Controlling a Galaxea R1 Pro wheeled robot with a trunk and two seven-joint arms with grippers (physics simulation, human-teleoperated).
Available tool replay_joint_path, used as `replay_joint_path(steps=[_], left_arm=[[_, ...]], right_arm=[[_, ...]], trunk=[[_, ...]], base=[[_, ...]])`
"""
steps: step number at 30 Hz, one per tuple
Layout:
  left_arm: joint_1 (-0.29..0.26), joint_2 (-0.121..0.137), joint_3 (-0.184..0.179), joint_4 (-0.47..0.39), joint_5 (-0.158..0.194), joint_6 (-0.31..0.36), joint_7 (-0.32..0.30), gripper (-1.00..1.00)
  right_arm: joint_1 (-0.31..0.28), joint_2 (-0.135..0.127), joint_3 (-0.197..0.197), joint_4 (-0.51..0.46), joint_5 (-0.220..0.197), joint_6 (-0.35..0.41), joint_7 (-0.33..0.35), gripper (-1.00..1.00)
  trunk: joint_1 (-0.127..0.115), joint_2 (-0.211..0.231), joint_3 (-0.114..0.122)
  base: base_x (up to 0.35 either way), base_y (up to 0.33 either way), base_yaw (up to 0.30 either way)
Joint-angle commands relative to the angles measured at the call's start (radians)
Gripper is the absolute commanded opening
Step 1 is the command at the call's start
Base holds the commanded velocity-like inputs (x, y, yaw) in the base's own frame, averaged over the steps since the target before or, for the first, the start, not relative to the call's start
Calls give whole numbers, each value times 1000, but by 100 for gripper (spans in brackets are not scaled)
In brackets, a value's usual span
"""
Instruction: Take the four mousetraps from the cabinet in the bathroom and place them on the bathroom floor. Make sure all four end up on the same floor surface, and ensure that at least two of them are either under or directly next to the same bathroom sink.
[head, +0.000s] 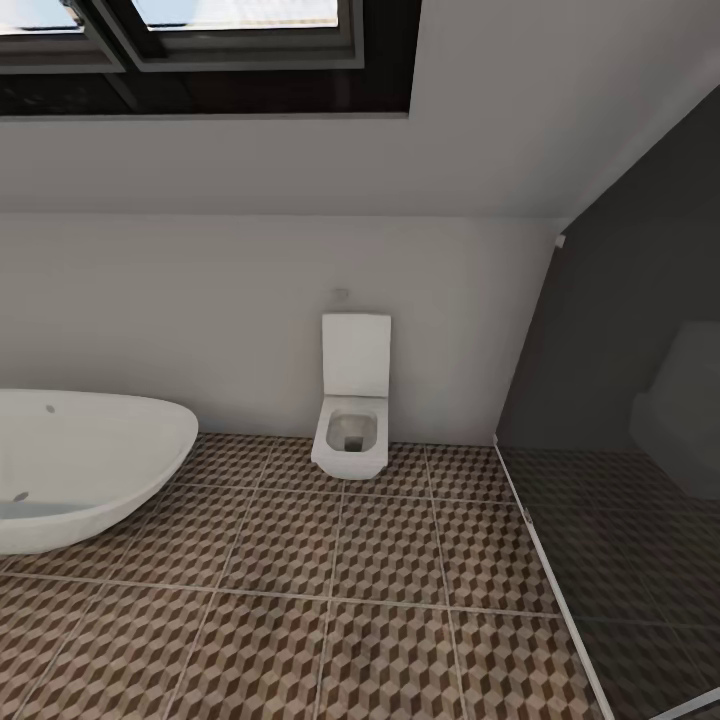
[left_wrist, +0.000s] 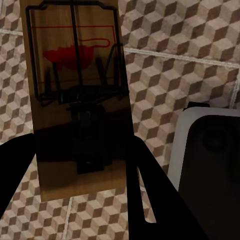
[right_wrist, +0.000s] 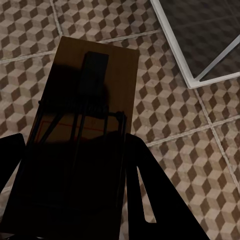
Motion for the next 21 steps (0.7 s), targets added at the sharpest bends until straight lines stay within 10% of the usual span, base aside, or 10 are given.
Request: replay_joint_path(steps=[1, 21], left_arm=[[-1, -1, -7, 3, -2, -3, 6, -100], [-1, -1, -7, 3, -2, -3, 6, -100]], right_arm=[[-1, 0, 9, 0, -2, -2, -9, -100], [-1, 0, 9, 0, -2, -2, -9, -100]], trunk=[[1, -2, -2], [1, -2, -2]], base=[[0, 0, 0], [0, 0, 0]])
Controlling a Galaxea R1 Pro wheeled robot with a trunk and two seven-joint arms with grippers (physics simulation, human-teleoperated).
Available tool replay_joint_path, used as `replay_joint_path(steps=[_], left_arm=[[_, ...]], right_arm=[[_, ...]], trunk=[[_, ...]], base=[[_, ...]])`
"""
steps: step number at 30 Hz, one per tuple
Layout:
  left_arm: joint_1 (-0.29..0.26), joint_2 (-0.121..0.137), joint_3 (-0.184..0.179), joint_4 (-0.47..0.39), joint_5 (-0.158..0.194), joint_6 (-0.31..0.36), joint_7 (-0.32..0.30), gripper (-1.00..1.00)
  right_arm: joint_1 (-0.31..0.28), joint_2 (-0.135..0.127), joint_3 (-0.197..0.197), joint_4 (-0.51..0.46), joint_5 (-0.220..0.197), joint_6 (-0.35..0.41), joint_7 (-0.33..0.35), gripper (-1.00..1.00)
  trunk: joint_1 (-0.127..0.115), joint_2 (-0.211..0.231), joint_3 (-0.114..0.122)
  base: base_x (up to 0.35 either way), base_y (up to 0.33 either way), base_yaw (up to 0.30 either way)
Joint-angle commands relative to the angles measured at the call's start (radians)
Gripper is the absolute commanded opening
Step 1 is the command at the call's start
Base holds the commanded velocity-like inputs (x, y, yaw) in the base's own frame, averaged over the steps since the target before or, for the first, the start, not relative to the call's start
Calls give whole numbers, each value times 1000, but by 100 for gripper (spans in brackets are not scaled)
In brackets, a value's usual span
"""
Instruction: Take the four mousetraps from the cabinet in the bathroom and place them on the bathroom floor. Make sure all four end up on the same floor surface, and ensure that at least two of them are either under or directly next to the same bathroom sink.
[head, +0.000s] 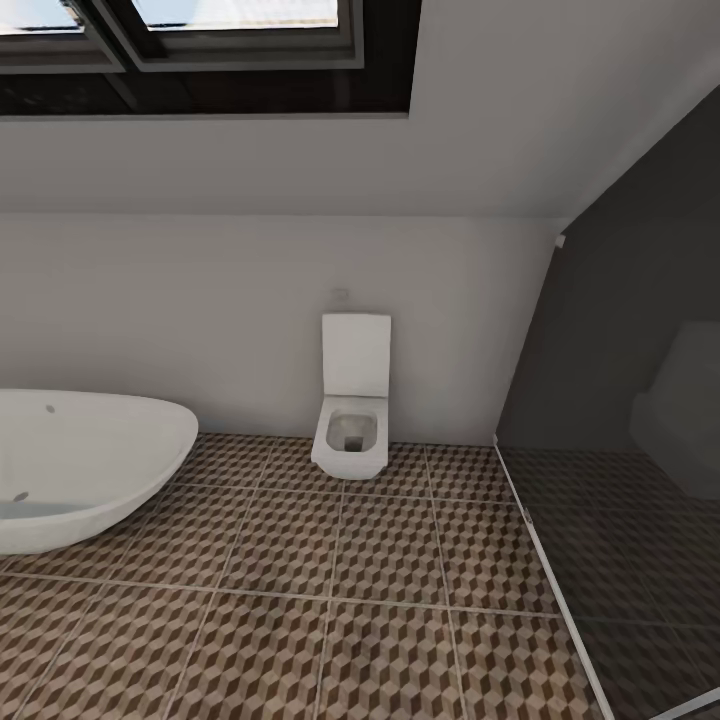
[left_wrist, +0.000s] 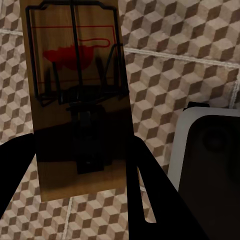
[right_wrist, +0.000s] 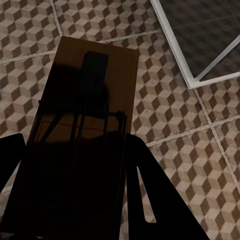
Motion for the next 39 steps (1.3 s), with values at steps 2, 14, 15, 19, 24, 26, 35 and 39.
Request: replay_joint_path(steps=[2, 14, 15, 19, 24, 26, 35, 39], left_arm=[[-1, -1, -7, 3, -2, -3, 6, -100], [-1, -1, -7, 3, -2, -3, 6, -100], [-1, -1, -7, 3, -2, -3, 6, -100], [-1, -1, -7, 3, -2, -3, 6, -100], [-1, -1, -7, 3, -2, -3, 6, -100], [-1, -1, -7, 3, -2, -3, 6, -100], [-1, -1, -7, 3, -2, -3, 6, -100], [-1, -1, -7, 3, -2, -3, 6, -100]], right_arm=[[-1, 0, 9, -1, -2, -2, -8, -100], [-1, 0, 8, -1, -2, -2, -8, -100], [-1, 0, 8, -1, -2, -2, -8, -100], [-1, 0, 9, -1, -2, -2, -8, -100], [-1, 0, 8, -1, -2, -2, -8, -100], [-1, 0, 9, 0, -2, -2, -8, -100], [-1, 0, 8, -1, -2, -2, -8, -100], [-1, 0, 8, -1, -2, -2, -8, -100]], trunk=[[1, -2, -2], [1, -2, -2], [1, -2, -2], [1, -2, -2], [1, -2, -2], [1, -2, -2], [1, -2, -2], [1, -2, -2]], base=[[0, 0, 0], [0, 0, 0], [0, 0, 0], [0, 0, 0], [0, 0, 0], [0, 0, 0], [0, 0, 0], [0, 0, 0]])
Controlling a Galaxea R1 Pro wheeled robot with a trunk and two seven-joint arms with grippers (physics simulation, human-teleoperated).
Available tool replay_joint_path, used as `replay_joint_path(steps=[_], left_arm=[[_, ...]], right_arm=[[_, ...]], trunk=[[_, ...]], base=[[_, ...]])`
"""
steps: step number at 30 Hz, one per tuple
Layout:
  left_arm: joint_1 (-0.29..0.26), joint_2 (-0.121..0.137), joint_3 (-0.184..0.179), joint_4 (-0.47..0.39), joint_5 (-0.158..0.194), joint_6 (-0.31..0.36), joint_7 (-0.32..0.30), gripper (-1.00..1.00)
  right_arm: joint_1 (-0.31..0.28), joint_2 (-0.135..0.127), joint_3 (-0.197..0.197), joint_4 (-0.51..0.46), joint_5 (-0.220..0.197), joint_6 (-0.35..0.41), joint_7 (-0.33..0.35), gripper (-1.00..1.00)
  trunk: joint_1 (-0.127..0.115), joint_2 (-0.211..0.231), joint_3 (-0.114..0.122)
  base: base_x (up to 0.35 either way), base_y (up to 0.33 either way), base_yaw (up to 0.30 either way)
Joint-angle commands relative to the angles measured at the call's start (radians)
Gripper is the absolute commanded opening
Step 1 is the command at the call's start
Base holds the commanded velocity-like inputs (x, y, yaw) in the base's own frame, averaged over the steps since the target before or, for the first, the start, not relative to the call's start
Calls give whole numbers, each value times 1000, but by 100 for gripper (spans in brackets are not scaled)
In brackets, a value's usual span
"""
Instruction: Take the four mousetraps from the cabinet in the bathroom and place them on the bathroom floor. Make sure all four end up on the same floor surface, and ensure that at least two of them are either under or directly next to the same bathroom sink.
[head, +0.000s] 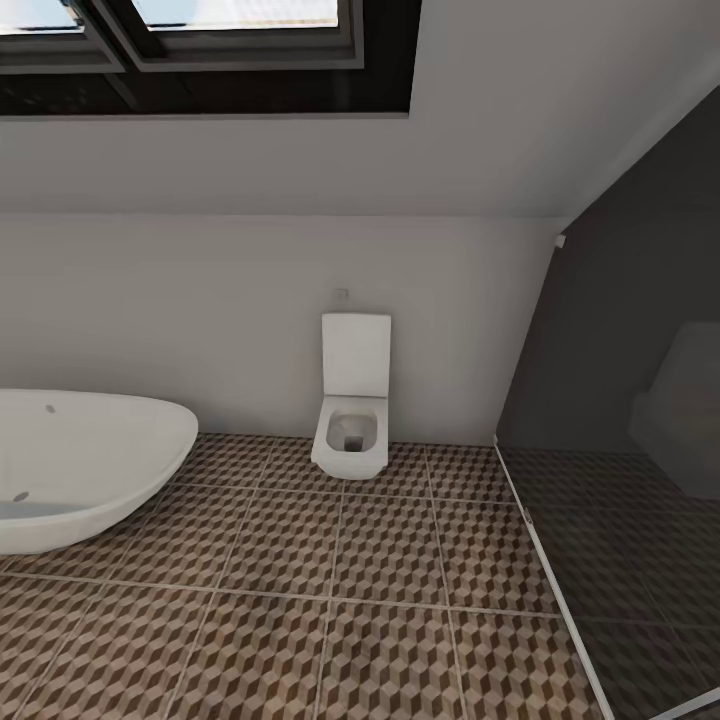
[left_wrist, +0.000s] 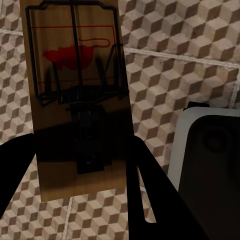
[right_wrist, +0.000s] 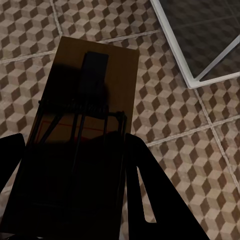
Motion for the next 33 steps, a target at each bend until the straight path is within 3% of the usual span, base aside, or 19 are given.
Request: replay_joint_path(steps=[1, 33], left_arm=[[-1, -1, -7, 3, -2, -3, 6, -100], [-1, -1, -7, 3, -2, -3, 6, -100]], right_arm=[[-1, 0, 9, 0, -2, -2, -9, -100], [-1, 0, 9, 0, -2, -2, -9, -100]], trunk=[[1, -2, -2], [1, -2, -2]], base=[[0, 0, 0], [0, 0, 0]])
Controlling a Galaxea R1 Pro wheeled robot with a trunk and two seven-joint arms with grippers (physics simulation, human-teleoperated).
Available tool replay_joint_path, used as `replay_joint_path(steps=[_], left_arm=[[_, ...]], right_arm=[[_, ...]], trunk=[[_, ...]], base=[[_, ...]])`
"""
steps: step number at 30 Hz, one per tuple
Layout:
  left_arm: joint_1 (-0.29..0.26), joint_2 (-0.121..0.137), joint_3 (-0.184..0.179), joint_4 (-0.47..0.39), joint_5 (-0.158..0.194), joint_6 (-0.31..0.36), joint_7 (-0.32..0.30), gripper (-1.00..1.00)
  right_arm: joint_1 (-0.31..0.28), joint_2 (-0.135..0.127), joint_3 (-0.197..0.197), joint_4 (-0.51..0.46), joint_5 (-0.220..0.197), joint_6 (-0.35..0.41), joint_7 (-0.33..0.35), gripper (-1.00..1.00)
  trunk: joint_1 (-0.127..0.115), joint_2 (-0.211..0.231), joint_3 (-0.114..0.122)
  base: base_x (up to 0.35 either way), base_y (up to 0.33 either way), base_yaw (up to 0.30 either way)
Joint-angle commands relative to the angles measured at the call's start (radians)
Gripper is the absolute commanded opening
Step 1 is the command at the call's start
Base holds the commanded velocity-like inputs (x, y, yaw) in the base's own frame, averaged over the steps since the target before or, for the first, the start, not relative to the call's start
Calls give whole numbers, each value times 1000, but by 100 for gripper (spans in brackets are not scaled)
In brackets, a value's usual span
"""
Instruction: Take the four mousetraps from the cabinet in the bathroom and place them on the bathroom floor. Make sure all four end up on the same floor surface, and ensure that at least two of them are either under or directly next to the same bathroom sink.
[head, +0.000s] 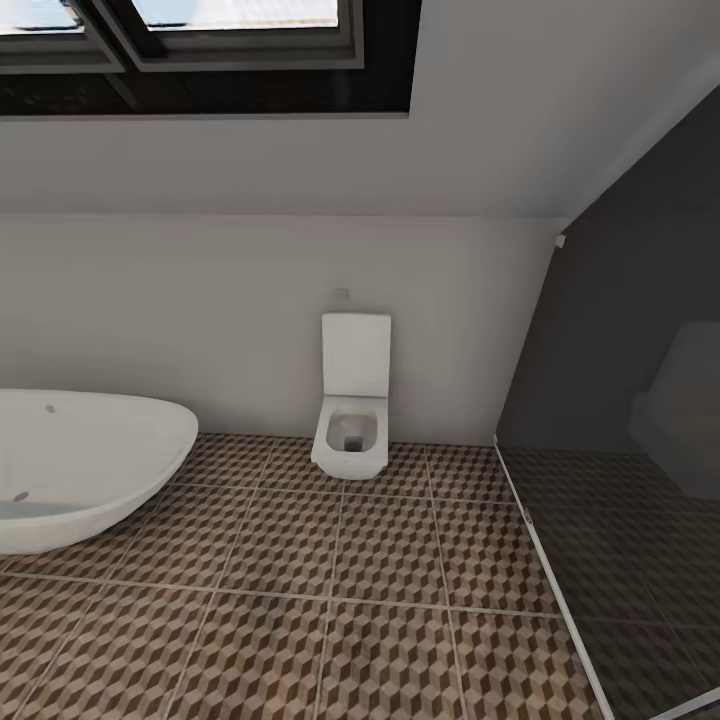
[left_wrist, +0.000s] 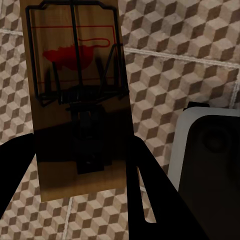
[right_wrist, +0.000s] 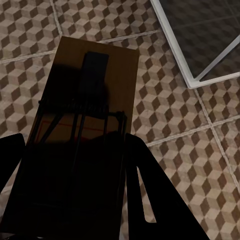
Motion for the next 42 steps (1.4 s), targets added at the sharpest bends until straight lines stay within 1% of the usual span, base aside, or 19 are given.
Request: replay_joint_path(steps=[1, 42], left_arm=[[-1, -1, -7, 3, -2, -4, 6, -100], [-1, -1, -7, 3, -2, -4, 6, -100]], right_arm=[[-1, 0, 9, 0, -2, -2, -9, -100], [-1, 0, 8, 0, -3, -2, -9, -100]], trunk=[[1, -2, -2], [1, -2, -2]], base=[[0, 0, 0], [0, 0, 0]])
